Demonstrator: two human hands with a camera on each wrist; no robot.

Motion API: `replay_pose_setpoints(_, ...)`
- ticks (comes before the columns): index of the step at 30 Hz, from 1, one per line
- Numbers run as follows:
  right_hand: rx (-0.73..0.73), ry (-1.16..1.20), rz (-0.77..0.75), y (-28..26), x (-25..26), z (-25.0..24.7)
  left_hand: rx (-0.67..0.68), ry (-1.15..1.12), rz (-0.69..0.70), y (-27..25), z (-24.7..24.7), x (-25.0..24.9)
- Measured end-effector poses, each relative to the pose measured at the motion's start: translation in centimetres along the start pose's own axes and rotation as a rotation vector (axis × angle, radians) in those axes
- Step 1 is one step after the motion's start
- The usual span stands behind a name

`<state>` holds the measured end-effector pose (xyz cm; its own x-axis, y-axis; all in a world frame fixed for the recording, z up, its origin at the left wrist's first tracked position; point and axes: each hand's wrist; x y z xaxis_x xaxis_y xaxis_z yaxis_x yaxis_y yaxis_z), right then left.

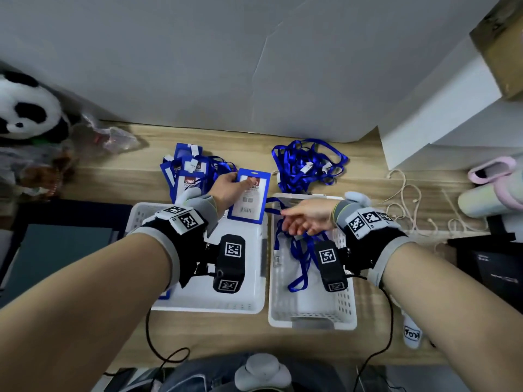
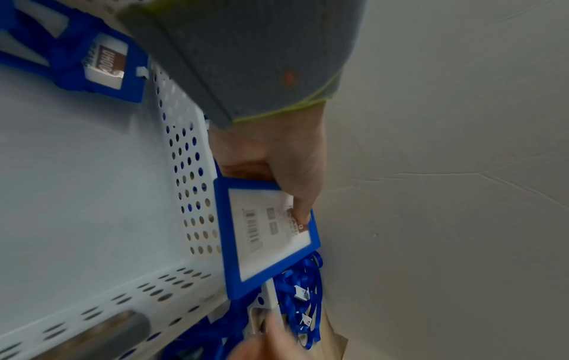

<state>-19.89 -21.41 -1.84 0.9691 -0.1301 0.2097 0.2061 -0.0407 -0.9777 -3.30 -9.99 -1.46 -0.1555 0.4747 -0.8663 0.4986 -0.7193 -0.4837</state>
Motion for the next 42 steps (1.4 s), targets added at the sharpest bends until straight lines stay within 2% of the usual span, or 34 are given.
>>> replay_pose_setpoints(2,-0.024,-0.134,0.113,1.3,-0.9,1.4,0.011,0.019,0.010,-0.7,-0.4,0.2)
replay_pose_setpoints(4,-0.136,-0.221,0.156,2.6,-1.7,2.7,0.010,0.043,0.014,-1.2,-0.9,0.5)
replay_pose_setpoints(8,-0.374,-0.122,0.049,4.6,-2.9,5.0,0.004,0.052,0.007,-2.1,-1.7,1.1)
replay_pose_setpoints(14,-0.411,-0.383,0.090,4.6,-3.3,6.5,0.005,0.089,-0.010,-3.8,-2.8,2.0)
replay_pose_setpoints(16,-0.399,-0.278,0.084,4.3,-3.4,6.4,0.013,0.083,-0.016,-4.3,-3.0,2.1)
replay_pose_setpoints(19,-0.299,0.064,0.035,2.7,-3.3,6.0,0.047,0.085,-0.013,-5.0,-3.3,2.3)
replay_pose_setpoints(23,-0.286,0.485,-0.165,0.0,-2.8,5.4,0.156,0.136,-0.007,-5.8,-3.5,1.8)
replay_pose_setpoints(26,-0.241,0.678,-0.343,-1.3,-2.2,5.4,0.235,0.167,0.027,-6.4,-3.8,1.0)
replay_pose_setpoints(29,-0.285,0.689,-0.462,-2.3,-1.4,5.8,0.301,0.183,0.029,-6.9,-4.1,0.2)
replay_pose_setpoints(33,-0.344,0.637,-0.531,-3.6,0.5,7.3,0.376,0.219,0.031,-7.5,-4.7,-0.5)
replay_pose_setpoints(39,-0.512,0.421,-0.606,-4.4,3.0,10.3,0.372,0.247,0.091,-8.4,-6.3,-0.5)
replay_pose_setpoints(42,-0.522,0.403,-0.619,-4.3,3.6,11.2,0.364,0.269,0.091,-8.5,-7.0,-0.3)
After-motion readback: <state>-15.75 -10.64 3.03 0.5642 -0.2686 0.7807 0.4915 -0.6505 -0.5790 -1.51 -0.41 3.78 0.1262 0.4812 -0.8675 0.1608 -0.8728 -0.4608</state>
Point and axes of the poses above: each hand's wrist, its own y-axis towards the middle knuckle, its own z-axis out of the palm, x = y × z, and after that the axes turned 12 degrees about z, right-handed
